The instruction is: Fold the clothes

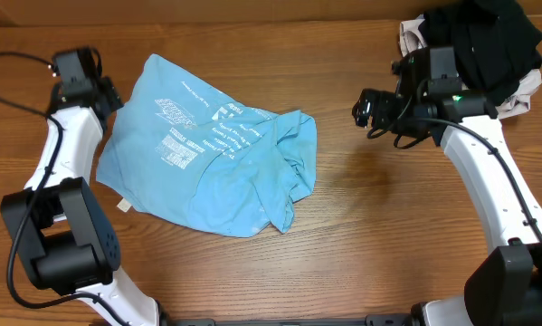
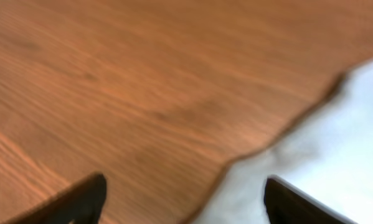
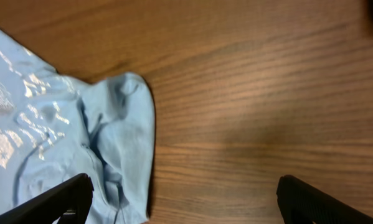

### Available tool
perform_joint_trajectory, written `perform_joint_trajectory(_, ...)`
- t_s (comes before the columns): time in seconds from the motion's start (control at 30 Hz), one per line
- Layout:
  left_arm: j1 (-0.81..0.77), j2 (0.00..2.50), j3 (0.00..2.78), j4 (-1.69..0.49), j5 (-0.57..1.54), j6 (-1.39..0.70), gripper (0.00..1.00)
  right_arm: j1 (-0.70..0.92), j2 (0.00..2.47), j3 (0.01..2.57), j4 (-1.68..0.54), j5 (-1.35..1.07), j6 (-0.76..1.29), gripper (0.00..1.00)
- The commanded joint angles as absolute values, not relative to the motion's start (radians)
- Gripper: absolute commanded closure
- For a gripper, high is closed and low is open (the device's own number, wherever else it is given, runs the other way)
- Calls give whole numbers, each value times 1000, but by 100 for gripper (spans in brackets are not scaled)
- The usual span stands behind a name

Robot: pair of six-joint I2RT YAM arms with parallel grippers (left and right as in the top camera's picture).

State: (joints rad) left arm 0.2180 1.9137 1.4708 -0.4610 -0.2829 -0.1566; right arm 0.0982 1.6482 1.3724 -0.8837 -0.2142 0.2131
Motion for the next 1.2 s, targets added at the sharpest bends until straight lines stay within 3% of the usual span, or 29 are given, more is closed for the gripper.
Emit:
perform_joint_trajectory(0.0, 161, 1913, 1603, -591, -106, -123, 14, 98, 1652, 1326, -880, -239, 216, 2)
perform_joint_trajectory(0.2, 46, 1913, 1671, -842, 163, -119, 18, 97, 1652, 1242, -869, -237, 215, 2)
perform_joint_trajectory(0.4, -123, 1916, 1669, -1035, 262, -24, 18, 97, 1652, 1229, -842, -238, 216, 1)
perform_joint_trajectory(0.67, -366, 1917, 1661, -1187, 240, 188, 18, 97, 1652, 1229, -823, -237, 216, 0)
perform_joint_trajectory(1.17, -652, 1918, 1442, -1146, 145, 215, 20, 94, 1652, 1229, -818, -195, 215, 0)
